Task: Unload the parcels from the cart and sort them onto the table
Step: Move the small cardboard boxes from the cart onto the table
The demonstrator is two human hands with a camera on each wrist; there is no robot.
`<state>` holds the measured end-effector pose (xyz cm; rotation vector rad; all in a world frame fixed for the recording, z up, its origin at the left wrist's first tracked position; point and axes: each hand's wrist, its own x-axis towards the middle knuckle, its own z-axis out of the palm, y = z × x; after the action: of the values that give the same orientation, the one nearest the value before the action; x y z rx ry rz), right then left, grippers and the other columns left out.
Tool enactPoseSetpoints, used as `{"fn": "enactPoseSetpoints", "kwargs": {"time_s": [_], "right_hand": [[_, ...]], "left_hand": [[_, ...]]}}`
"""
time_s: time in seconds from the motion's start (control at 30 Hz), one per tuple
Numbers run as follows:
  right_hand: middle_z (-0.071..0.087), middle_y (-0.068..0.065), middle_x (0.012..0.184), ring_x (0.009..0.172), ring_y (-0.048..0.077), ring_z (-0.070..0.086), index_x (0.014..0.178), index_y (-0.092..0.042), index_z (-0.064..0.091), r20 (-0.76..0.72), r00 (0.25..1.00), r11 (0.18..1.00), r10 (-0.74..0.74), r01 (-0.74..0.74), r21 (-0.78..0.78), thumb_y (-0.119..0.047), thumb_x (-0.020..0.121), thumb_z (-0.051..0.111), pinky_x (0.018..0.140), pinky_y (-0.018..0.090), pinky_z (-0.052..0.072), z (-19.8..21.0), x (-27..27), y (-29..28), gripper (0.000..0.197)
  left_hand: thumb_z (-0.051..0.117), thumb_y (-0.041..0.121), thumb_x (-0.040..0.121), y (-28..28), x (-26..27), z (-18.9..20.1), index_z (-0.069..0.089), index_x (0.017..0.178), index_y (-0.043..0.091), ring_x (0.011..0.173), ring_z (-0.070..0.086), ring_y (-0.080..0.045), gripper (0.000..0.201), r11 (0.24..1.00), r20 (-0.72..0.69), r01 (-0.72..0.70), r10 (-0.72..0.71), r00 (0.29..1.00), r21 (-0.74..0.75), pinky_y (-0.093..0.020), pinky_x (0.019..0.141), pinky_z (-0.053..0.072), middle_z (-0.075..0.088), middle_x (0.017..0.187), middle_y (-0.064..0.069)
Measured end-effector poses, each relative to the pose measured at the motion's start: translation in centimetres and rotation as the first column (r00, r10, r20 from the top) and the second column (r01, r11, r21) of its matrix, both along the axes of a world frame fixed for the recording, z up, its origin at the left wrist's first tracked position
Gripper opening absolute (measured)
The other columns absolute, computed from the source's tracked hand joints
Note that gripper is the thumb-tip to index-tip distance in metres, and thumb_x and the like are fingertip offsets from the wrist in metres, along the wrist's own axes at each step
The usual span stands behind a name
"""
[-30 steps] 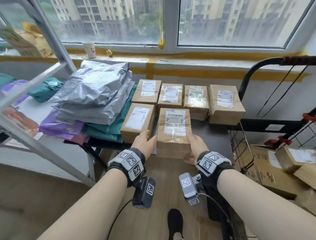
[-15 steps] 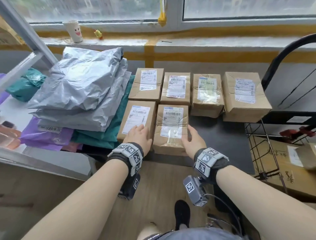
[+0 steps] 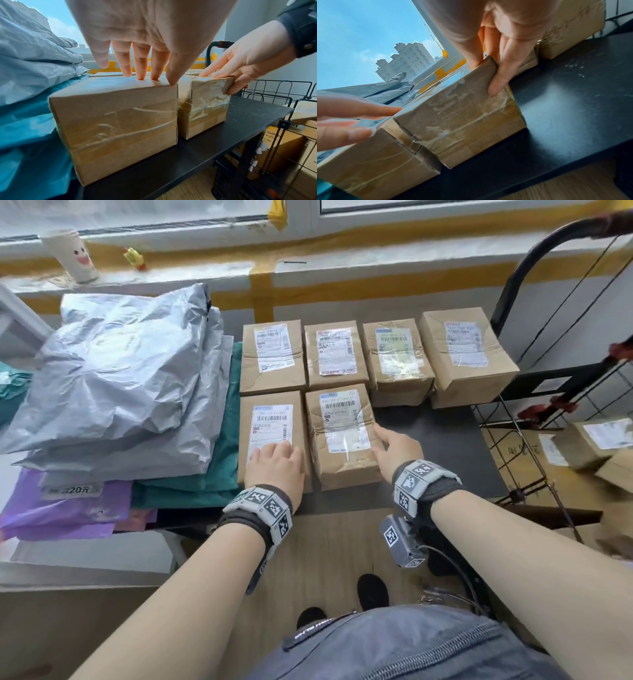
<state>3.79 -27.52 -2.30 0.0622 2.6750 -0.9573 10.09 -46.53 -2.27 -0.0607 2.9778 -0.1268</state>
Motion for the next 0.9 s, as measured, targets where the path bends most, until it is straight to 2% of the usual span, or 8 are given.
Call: {"fn": "enactPoseSetpoints", "kwargs": {"time_s": [0.13, 0.27, 0.53, 0.7, 0.9], "right_hand": [[0.057, 0.003, 0.133, 0.119, 0.022, 0.054, 0.142, -0.025, 0.041, 0.002, 1.000, 0.999, -0.019, 0.019, 0.039, -0.022, 0.097, 0.047, 0.096, 0.022, 0.039, -0.3, 0.1, -1.0, 0.045], [0.061, 0.006, 0.128, 0.113, 0.024, 0.057, 0.142, -0.027, 0.040, -0.004, 1.000, 0.998, -0.017, 0.017, 0.062, -0.019, 0.097, 0.045, 0.093, 0.025, 0.043, -0.3, 0.3, -1.4, 0.046], [0.057, 0.006, 0.132, 0.117, 0.024, 0.055, 0.144, -0.028, 0.035, 0.023, 1.000, 0.998, 0.007, -0.009, 0.063, -0.019, 0.098, 0.045, 0.095, 0.026, 0.041, 0.1, 0.2, -1.2, 0.049], [0.053, 0.003, 0.137, 0.120, 0.023, 0.053, 0.145, -0.026, 0.035, 0.040, 0.999, 0.998, -0.034, 0.032, 0.045, -0.016, 0.097, 0.046, 0.097, 0.025, 0.040, -0.1, 0.2, -1.4, 0.050], [0.052, 0.001, 0.138, 0.120, 0.022, 0.053, 0.145, -0.026, 0.034, 0.060, 0.998, 0.999, -0.007, 0.004, 0.049, -0.017, 0.094, 0.049, 0.096, 0.025, 0.041, 0.4, 0.2, -1.5, 0.053]], "left_hand": [[0.044, 0.032, 0.094, -0.1, 0.2, -0.2, 0.039, 0.133, 0.020, 0.126, 0.038, -0.025, 0.042, 1.000, -0.004, 0.003, -0.003, 1.000, -0.021, -0.039, 0.108, 0.030, 0.044, 0.135, -0.003], [0.045, 0.032, 0.094, -0.2, 0.0, -0.3, 0.041, 0.131, 0.020, 0.127, 0.038, -0.025, 0.039, 1.000, -0.003, 0.010, -0.010, 1.000, -0.012, -0.040, 0.111, 0.027, 0.047, 0.132, -0.002], [0.044, 0.037, 0.095, -0.3, -0.5, 0.2, 0.046, 0.124, 0.016, 0.125, 0.040, -0.026, 0.036, 0.998, 0.021, 0.060, -0.059, 0.998, -0.026, -0.039, 0.111, 0.028, 0.051, 0.127, -0.004], [0.044, 0.040, 0.095, -0.4, -0.6, 0.7, 0.048, 0.124, 0.016, 0.127, 0.040, -0.025, 0.038, 0.998, 0.032, 0.062, -0.061, 0.998, -0.028, -0.039, 0.111, 0.026, 0.052, 0.129, -0.004], [0.053, 0.026, 0.089, -0.7, -0.7, 1.0, 0.049, 0.122, 0.019, 0.126, 0.042, -0.025, 0.033, 0.999, 0.093, 0.041, -0.041, 0.995, -0.002, -0.041, 0.111, 0.029, 0.051, 0.129, -0.001]]}}
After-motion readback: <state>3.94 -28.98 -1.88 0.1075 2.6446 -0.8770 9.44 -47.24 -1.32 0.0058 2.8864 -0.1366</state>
